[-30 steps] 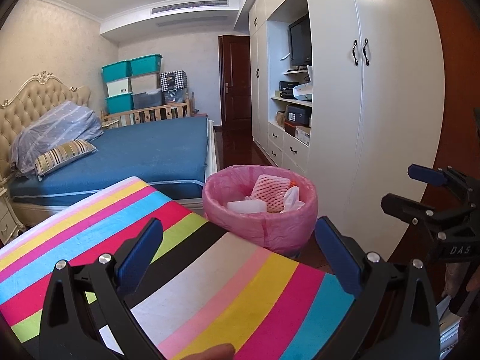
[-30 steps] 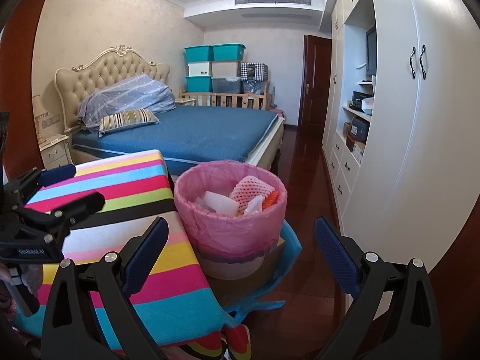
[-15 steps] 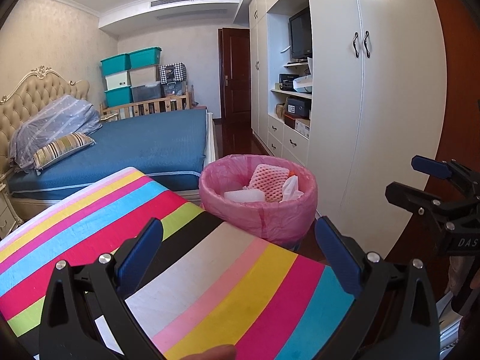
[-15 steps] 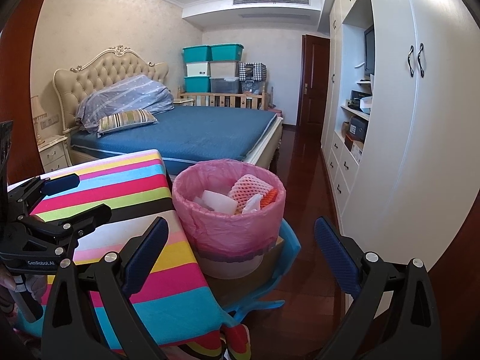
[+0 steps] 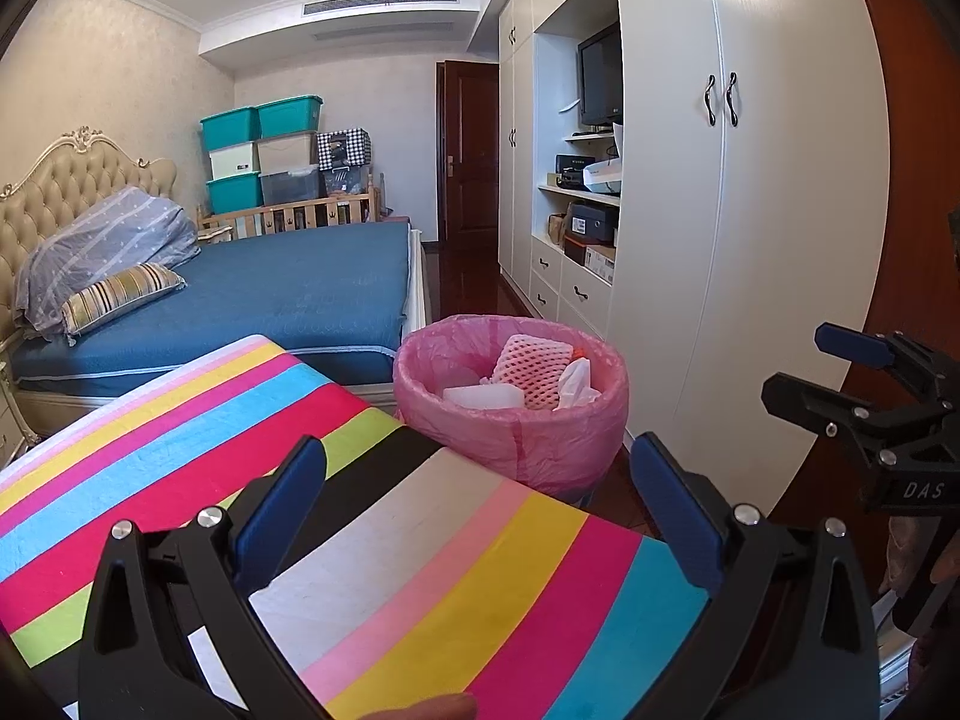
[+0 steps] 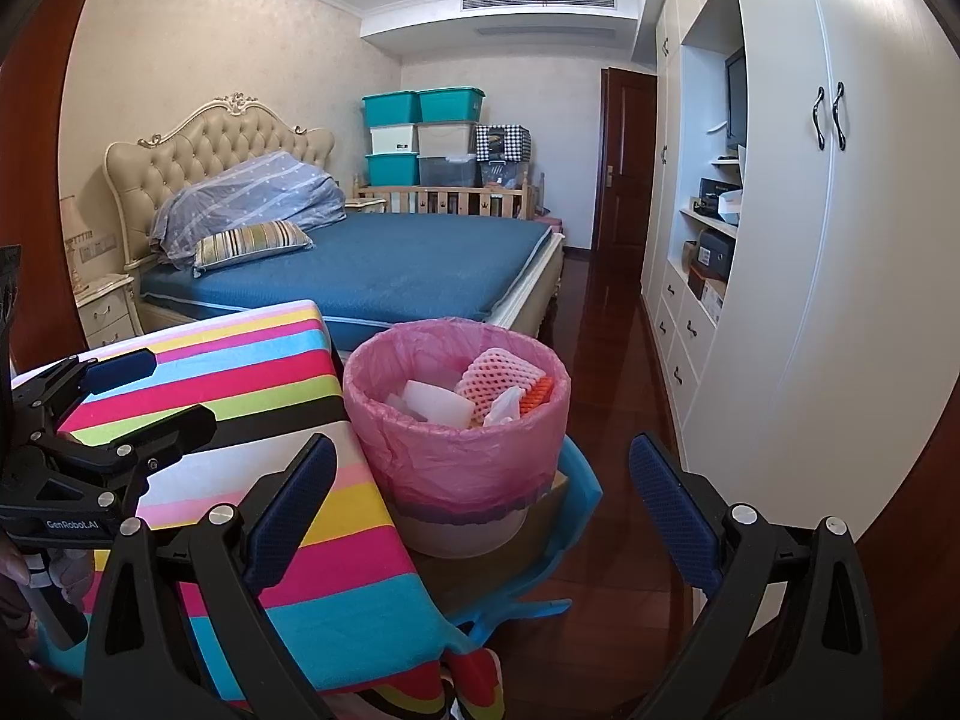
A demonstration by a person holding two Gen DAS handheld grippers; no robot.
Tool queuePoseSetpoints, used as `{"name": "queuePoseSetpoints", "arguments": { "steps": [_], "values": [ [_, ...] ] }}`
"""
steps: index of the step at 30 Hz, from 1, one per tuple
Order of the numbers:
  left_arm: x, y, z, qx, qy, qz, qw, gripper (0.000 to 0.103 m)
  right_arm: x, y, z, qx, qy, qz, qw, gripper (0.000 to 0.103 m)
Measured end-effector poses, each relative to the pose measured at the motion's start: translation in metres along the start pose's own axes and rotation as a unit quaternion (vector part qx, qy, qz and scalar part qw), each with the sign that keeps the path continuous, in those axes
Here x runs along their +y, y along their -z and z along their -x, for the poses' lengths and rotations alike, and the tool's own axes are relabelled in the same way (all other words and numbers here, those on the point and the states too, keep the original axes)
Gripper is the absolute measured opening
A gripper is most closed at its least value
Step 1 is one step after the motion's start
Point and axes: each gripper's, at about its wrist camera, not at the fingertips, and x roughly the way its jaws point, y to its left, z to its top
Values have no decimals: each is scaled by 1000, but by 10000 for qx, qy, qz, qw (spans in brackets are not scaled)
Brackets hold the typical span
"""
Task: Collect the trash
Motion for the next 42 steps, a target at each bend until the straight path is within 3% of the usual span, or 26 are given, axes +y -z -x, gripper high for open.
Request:
{"name": "queuePoseSetpoints", "arguments": {
  "steps": [42],
  "values": [
    [-6, 0, 1, -21, 46, -60, 10000, 98, 1, 4, -1, -6, 11, -58, 10000, 93]
  ]
}}
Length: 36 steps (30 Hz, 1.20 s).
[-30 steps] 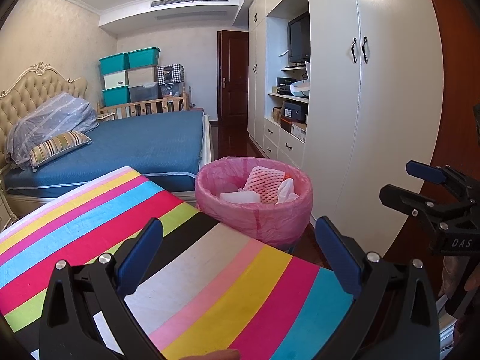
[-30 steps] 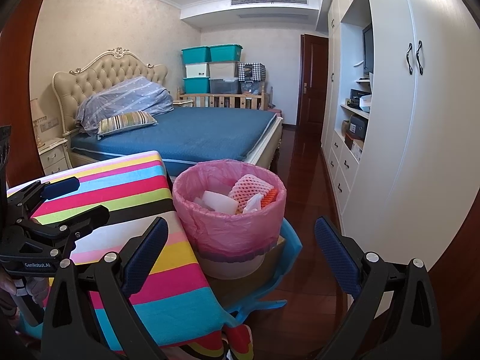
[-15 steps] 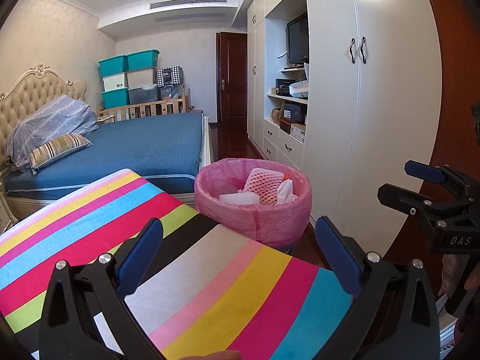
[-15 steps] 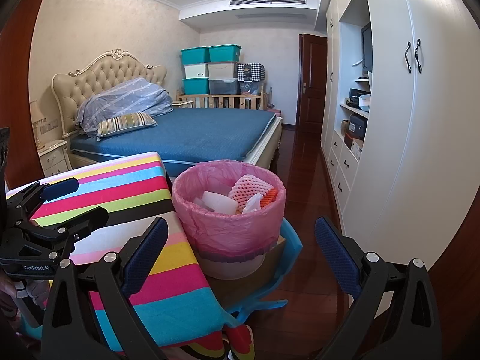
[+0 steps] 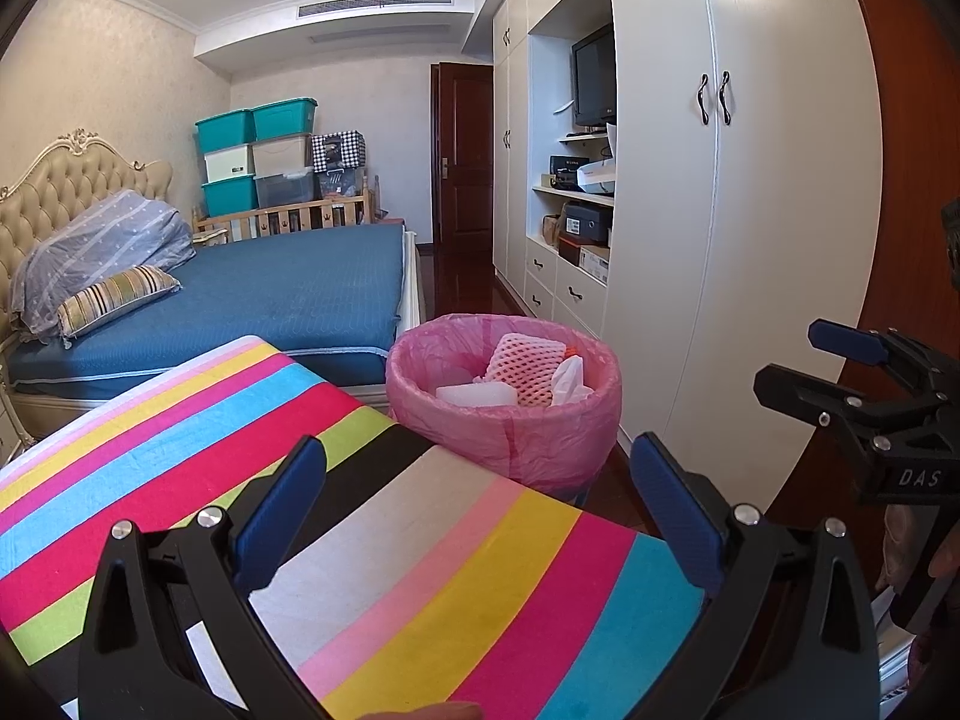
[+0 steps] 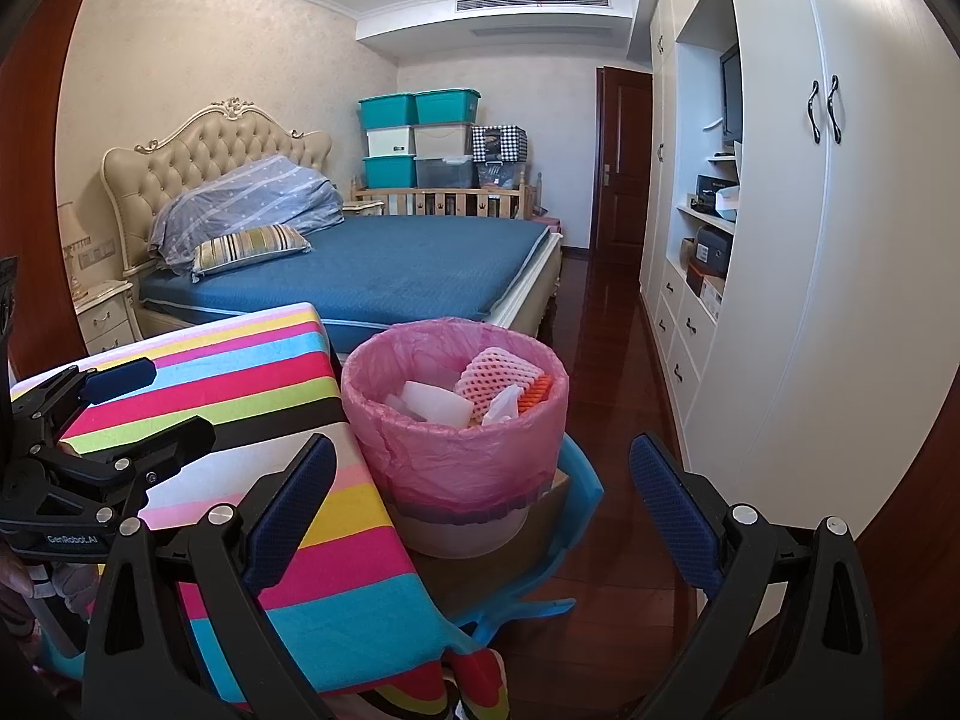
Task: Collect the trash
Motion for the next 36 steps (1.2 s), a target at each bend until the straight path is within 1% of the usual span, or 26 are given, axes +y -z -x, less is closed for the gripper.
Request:
{"name": "queuePoseSetpoints", "arguments": {
  "steps": [36],
  "values": [
    [-3, 4, -2, -24, 21, -32, 10000, 98, 0, 1, 1, 1, 5, -17, 10000, 93]
  ]
}}
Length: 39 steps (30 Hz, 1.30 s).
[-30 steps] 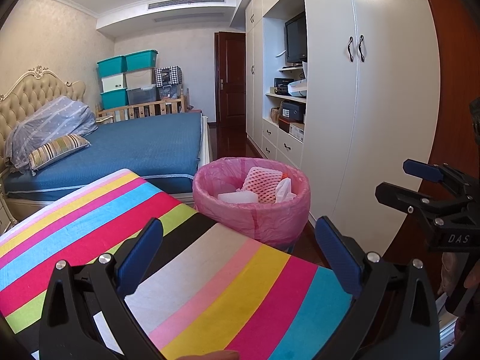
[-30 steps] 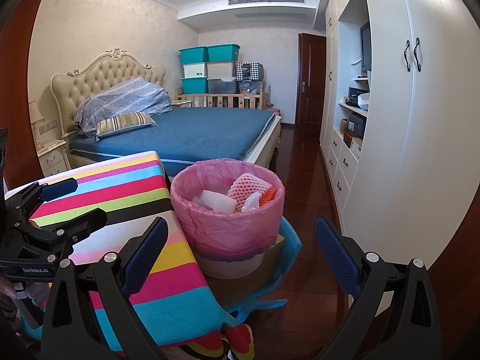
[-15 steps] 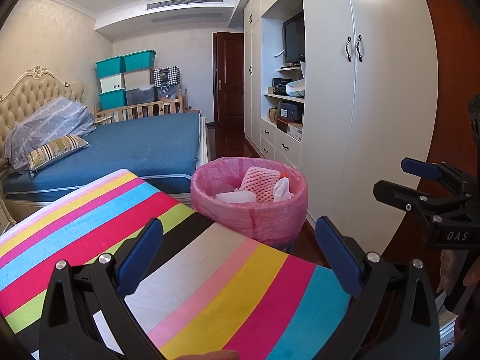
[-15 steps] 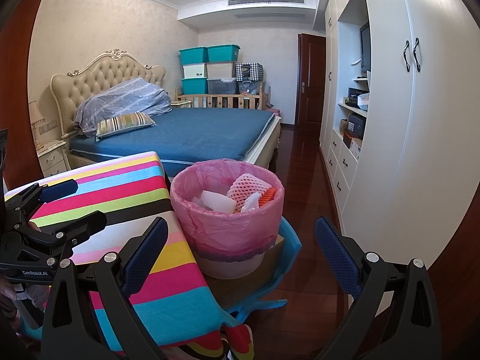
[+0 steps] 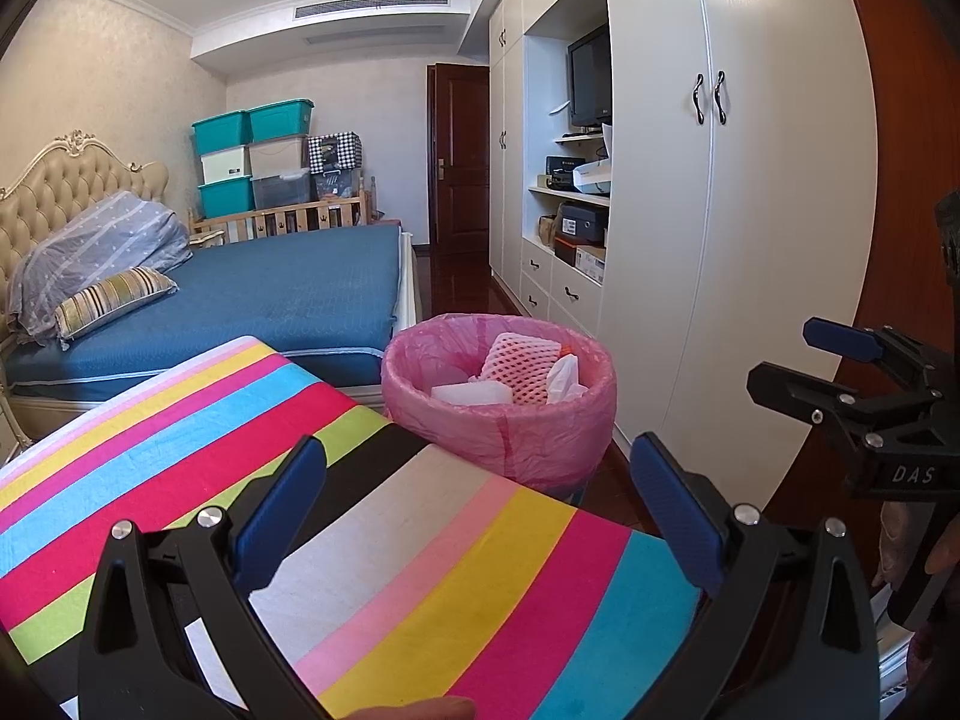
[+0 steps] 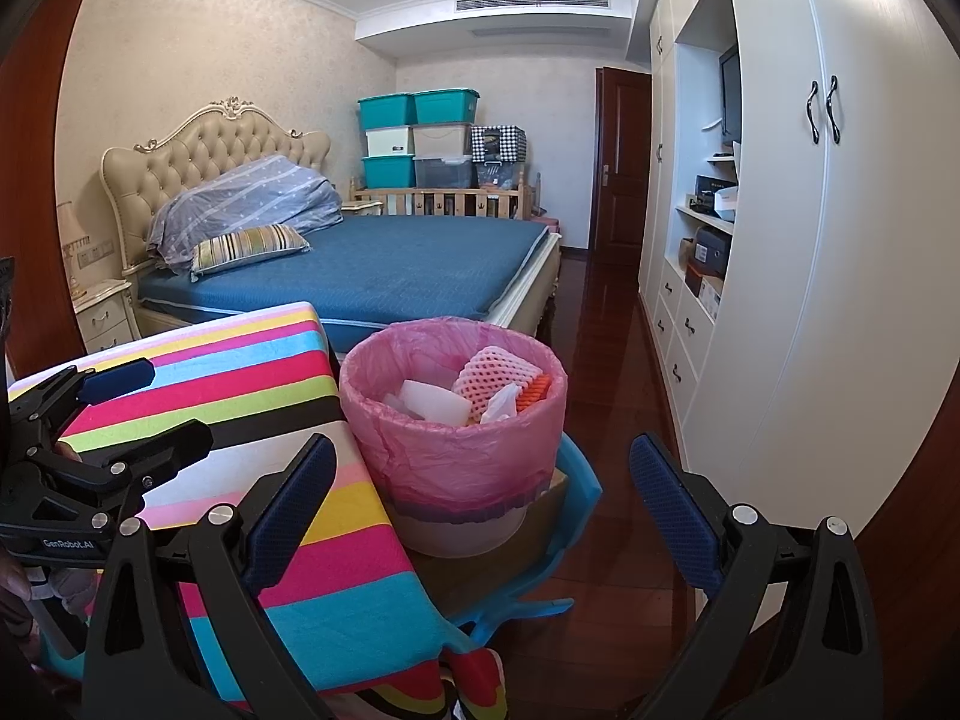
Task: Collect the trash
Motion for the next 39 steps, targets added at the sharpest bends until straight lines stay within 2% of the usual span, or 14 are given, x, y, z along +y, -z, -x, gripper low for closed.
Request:
{"name": "queuePoseSetpoints", "arguments": {
  "steps": [39],
  "values": [
    [3, -5, -7, 80, 191, 79, 9998, 98, 0, 2, 0, -6, 60, -60, 10000, 93]
  ]
}}
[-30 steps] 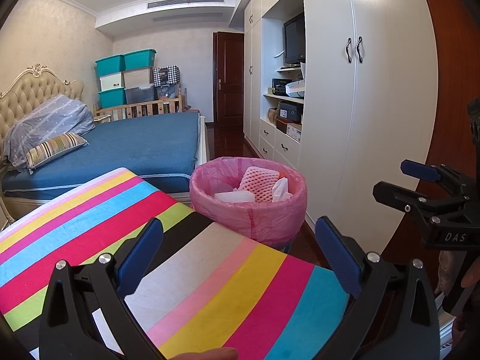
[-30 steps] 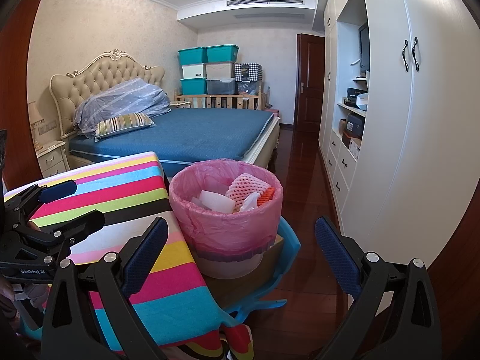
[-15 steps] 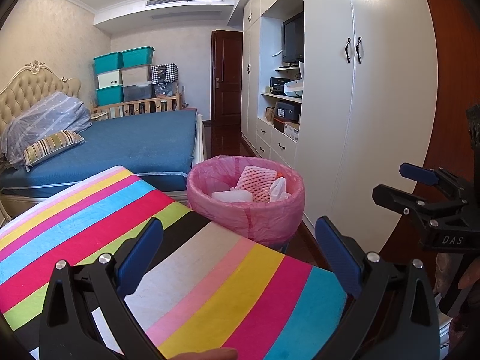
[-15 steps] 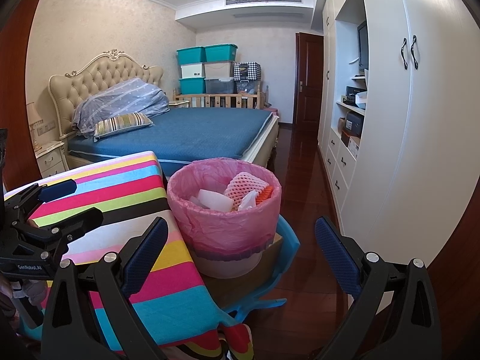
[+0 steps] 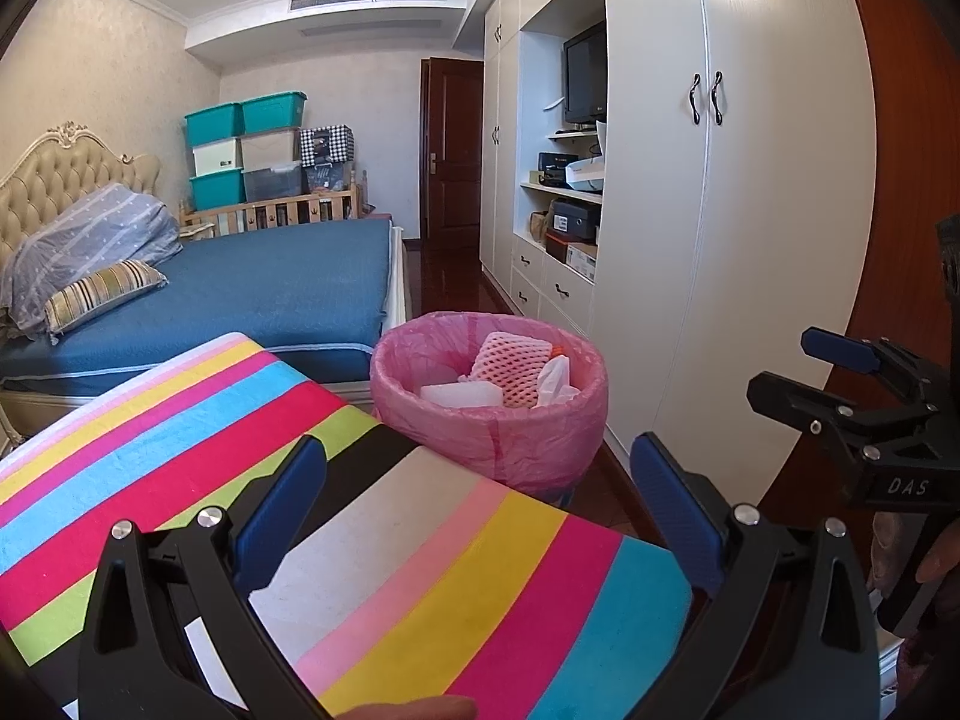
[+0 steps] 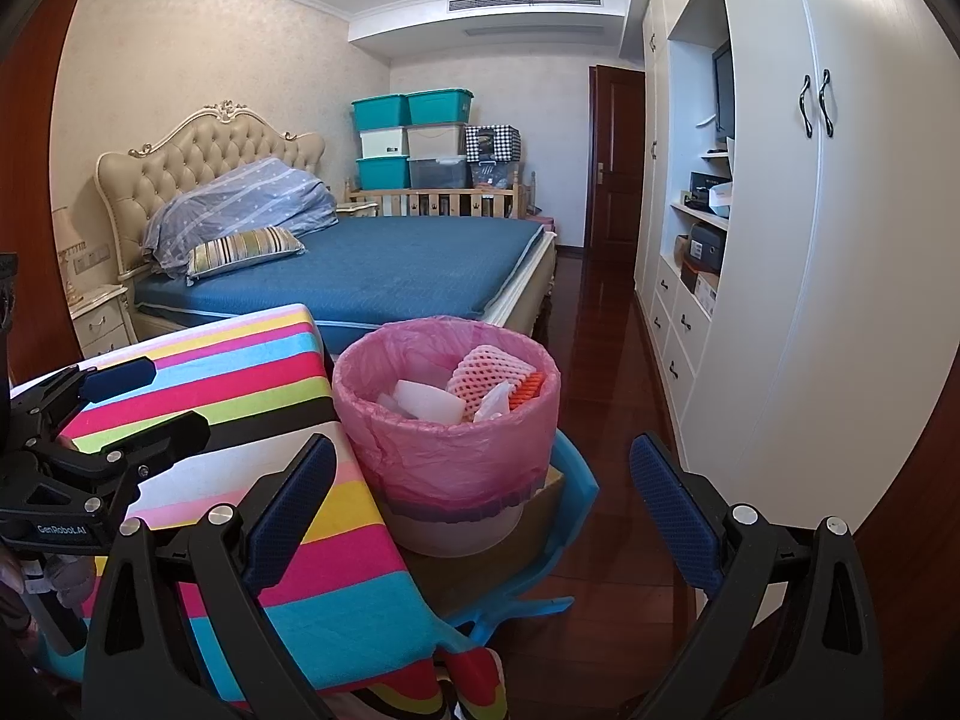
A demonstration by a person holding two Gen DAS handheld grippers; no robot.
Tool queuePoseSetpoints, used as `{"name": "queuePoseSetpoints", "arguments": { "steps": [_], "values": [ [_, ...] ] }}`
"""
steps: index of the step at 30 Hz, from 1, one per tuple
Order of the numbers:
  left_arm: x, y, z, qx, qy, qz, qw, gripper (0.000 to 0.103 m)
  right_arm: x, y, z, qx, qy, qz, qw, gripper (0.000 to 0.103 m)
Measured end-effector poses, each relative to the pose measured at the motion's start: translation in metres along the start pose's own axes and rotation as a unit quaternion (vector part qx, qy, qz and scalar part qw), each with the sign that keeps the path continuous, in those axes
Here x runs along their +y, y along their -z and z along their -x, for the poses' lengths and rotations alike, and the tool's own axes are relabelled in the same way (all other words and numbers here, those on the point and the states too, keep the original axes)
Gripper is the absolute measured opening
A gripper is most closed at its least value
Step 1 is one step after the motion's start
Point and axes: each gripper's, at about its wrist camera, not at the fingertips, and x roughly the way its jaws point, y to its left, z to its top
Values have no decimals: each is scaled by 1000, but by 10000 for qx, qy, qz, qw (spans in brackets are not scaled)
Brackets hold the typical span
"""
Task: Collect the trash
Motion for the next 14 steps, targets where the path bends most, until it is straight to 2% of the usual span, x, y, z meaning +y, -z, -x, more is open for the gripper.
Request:
{"name": "queuePoseSetpoints", "arguments": {
  "steps": [9, 14],
  "values": [
    [14, 1, 3, 161, -152, 109, 9997, 98, 11, -3, 3, 67, -5, 124, 9999, 93],
    [53, 9, 38, 183, -809, 115, 9965, 98, 43, -4, 2, 205, -259, 333, 9989, 93]
  ]
}}
